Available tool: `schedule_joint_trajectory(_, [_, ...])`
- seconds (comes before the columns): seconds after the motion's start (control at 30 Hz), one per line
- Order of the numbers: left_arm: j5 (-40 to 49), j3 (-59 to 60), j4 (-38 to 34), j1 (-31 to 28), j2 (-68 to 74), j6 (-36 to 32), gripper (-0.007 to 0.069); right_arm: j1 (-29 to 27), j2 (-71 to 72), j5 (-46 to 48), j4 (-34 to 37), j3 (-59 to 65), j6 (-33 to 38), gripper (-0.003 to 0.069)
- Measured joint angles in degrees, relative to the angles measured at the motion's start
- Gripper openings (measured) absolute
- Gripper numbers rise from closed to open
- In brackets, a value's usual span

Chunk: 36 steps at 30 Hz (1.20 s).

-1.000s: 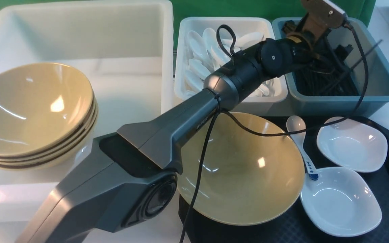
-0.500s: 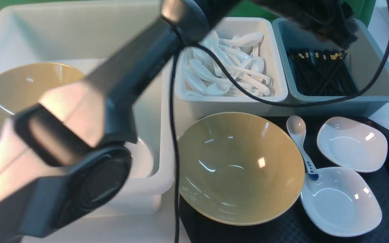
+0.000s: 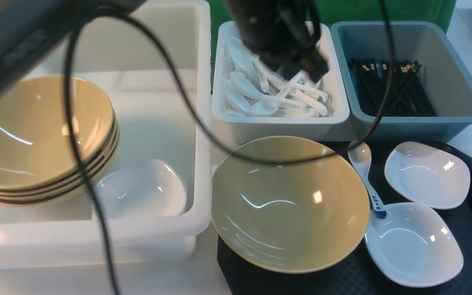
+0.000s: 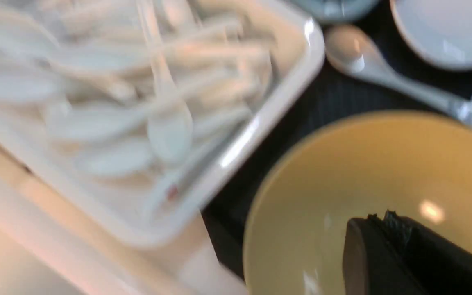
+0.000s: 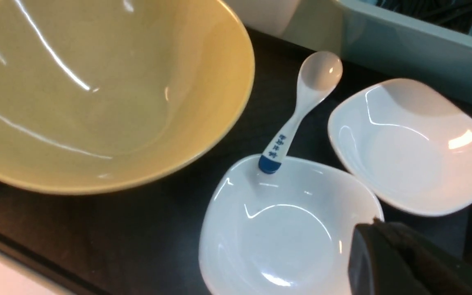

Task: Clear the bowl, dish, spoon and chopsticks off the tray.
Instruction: Use the left arm to grab the yellow noodle bowl on the left

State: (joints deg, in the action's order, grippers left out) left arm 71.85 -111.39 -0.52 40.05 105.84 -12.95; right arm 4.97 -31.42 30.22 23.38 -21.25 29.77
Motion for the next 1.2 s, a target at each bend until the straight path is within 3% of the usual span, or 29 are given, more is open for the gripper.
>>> schedule_joint_trajectory(0.2, [-6.02,14.35,0.82,-2.14,-2.06,1.46,0.0064,0.00,0.00,0.00,0.00,0.00,0.00,0.0041])
schedule_joint_trajectory(0.43, [-13.18,17.49,1.26,-4.01,2.79,2.32,0.0324,0.00,0.00,-0.68,0.00,0.00,0.00,0.0045])
schedule_joint_trajectory(0.57, [-17.27,17.49,1.26,-4.01,5.40,2.04,0.0391,0.00,0.00,-0.85,0.00,0.00,0.00,0.0045])
schedule_joint_trajectory(0.97, [-21.41,17.49,2.77,-3.86,11.32,1.45,0.0412,0.00,0.00,-2.12,0.00,0.00,0.00,0.0048])
schedule_joint_trajectory(1.2, [-21.06,17.53,-1.10,-3.84,12.28,1.24,0.0356,0.00,0.00,-2.55,0.00,0.00,0.00,0.0059])
